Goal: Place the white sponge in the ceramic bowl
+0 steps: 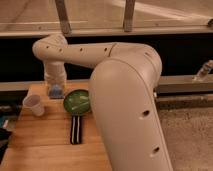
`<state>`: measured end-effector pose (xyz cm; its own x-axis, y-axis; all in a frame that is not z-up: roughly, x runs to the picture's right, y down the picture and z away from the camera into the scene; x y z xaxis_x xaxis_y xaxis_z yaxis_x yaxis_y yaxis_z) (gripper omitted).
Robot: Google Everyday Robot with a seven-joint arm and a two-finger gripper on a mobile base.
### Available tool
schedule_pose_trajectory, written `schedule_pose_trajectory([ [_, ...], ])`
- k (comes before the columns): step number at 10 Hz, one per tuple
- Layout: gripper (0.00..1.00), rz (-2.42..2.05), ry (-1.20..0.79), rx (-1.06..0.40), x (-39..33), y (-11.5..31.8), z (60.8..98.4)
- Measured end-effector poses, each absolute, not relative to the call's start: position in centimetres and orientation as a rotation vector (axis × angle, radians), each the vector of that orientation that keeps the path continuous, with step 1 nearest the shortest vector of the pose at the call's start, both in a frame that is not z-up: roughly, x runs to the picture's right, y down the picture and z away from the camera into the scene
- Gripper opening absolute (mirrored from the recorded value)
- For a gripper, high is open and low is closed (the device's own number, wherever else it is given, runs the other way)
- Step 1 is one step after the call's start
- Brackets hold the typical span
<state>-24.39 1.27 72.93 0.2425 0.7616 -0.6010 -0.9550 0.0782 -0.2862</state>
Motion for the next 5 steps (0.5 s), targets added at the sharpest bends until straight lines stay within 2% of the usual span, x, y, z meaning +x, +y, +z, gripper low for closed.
schedule_pose_trajectory([
  [5, 0.0, 1.333, 0.355, -0.706, -24.12, 1.66, 73.51],
])
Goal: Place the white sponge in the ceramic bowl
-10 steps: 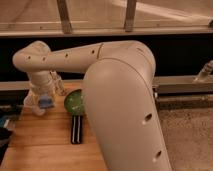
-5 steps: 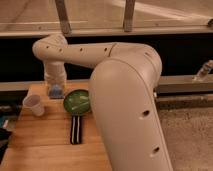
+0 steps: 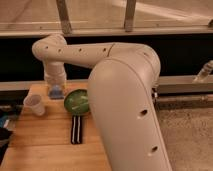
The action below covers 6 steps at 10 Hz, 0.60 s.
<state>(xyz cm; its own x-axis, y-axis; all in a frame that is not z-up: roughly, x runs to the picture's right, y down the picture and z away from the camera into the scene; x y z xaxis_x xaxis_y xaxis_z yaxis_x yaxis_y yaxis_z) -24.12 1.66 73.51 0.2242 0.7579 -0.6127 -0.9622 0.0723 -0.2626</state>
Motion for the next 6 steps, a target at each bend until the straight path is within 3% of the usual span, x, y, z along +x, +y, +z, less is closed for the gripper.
schedule_pose_trajectory([
  [6, 0.0, 1.544, 0.479, -0.671, -16.4, 3.1, 79.0],
])
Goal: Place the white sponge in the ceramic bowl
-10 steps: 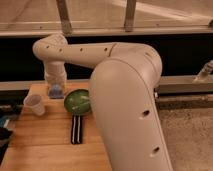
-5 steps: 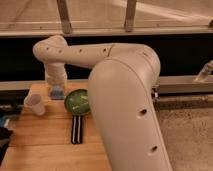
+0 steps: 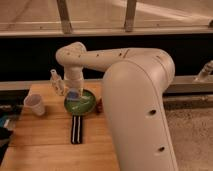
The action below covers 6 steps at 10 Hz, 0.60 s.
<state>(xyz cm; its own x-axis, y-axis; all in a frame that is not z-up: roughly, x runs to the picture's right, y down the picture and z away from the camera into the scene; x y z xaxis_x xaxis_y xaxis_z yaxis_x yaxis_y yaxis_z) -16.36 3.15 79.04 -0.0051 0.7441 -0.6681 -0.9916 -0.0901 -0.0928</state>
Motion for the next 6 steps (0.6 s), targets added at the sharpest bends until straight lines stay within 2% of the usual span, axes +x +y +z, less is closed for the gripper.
schedule_pose_trajectory([
  [2, 0.0, 1.562, 0.48, -0.671, -16.49, 3.24, 80.11],
  [3, 0.05, 1.561, 0.48, -0.671, -16.6, 3.28, 80.11],
  [6, 0.33, 1.561, 0.48, -0.671, -16.54, 3.26, 80.12],
])
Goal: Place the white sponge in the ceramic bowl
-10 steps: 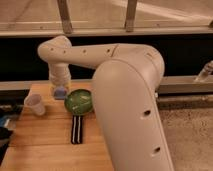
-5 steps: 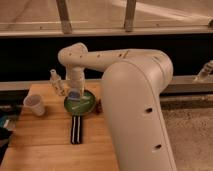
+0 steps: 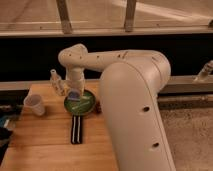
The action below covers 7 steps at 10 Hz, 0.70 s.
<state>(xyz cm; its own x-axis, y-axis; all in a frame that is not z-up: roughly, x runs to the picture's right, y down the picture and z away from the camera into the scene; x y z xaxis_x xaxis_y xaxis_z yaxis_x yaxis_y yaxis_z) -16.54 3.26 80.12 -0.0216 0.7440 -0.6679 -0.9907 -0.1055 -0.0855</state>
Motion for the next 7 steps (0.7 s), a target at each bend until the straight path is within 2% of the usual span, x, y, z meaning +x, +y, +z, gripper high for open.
schedule_pose_trajectory([
  [1, 0.45, 1.56, 0.48, -0.671, -16.59, 3.27, 80.1],
  [4, 0.73, 1.562, 0.481, -0.671, -16.49, 3.25, 80.12],
  [5, 0.79, 1.562, 0.481, -0.671, -16.49, 3.25, 80.12],
  [7, 0.8, 1.562, 0.481, -0.671, -16.48, 3.24, 80.12],
])
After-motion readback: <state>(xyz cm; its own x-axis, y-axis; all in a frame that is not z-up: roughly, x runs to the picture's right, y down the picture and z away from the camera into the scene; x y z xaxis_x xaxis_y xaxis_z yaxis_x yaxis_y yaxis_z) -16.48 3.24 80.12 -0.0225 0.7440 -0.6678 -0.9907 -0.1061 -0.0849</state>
